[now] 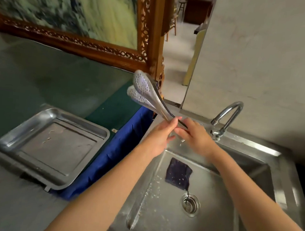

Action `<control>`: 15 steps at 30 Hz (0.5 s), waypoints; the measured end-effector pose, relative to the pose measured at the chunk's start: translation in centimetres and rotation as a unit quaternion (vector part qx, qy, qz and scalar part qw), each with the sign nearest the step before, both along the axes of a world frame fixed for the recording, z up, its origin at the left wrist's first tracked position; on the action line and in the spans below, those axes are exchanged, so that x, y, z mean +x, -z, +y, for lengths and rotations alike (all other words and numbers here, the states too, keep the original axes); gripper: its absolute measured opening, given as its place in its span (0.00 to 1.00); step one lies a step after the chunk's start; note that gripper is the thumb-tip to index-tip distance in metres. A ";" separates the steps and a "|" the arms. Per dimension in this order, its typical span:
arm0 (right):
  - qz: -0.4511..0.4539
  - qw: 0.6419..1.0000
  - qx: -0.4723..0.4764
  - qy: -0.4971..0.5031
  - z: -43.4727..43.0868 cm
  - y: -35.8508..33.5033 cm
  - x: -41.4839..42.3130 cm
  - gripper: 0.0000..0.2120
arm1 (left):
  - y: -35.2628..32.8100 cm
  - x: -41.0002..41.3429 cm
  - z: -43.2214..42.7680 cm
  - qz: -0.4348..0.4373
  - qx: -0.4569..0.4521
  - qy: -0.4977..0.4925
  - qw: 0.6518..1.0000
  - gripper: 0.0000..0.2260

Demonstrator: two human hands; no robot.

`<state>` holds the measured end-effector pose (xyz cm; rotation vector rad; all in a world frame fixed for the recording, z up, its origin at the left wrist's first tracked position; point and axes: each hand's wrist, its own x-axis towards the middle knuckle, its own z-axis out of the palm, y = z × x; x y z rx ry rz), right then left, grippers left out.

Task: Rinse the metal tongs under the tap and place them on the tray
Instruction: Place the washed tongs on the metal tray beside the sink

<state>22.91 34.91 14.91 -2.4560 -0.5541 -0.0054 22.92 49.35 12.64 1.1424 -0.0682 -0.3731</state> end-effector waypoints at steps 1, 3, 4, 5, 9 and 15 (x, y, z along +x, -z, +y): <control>0.001 0.999 -0.033 0.010 -0.5 -0.1 -0.4 0.29 | 0.6 -0.3 -0.5 0.017 -0.025 0.017 0.999 0.11; 0.008 0.995 -0.098 0.028 -1.6 0.0 -1.2 0.26 | 1.7 -1.0 -1.6 0.058 -0.063 0.042 0.995 0.15; 0.016 0.992 -0.123 0.035 -2.1 0.0 -1.5 0.24 | 2.3 -1.3 -2.2 0.078 -0.075 0.051 0.993 0.17; 0.027 0.989 -0.139 0.041 -2.5 -0.1 -2.0 0.23 | 2.7 -1.5 -2.6 0.093 -0.085 0.063 0.990 0.18; 0.055 0.982 -0.170 0.061 -3.3 -1.0 -3.7 0.22 | 3.1 -2.6 -3.9 0.133 -0.113 0.116 0.978 0.16; 0.056 0.964 -0.233 0.113 -2.9 -1.9 -4.8 0.20 | 2.6 -3.3 -3.3 0.182 -0.123 0.122 0.968 0.15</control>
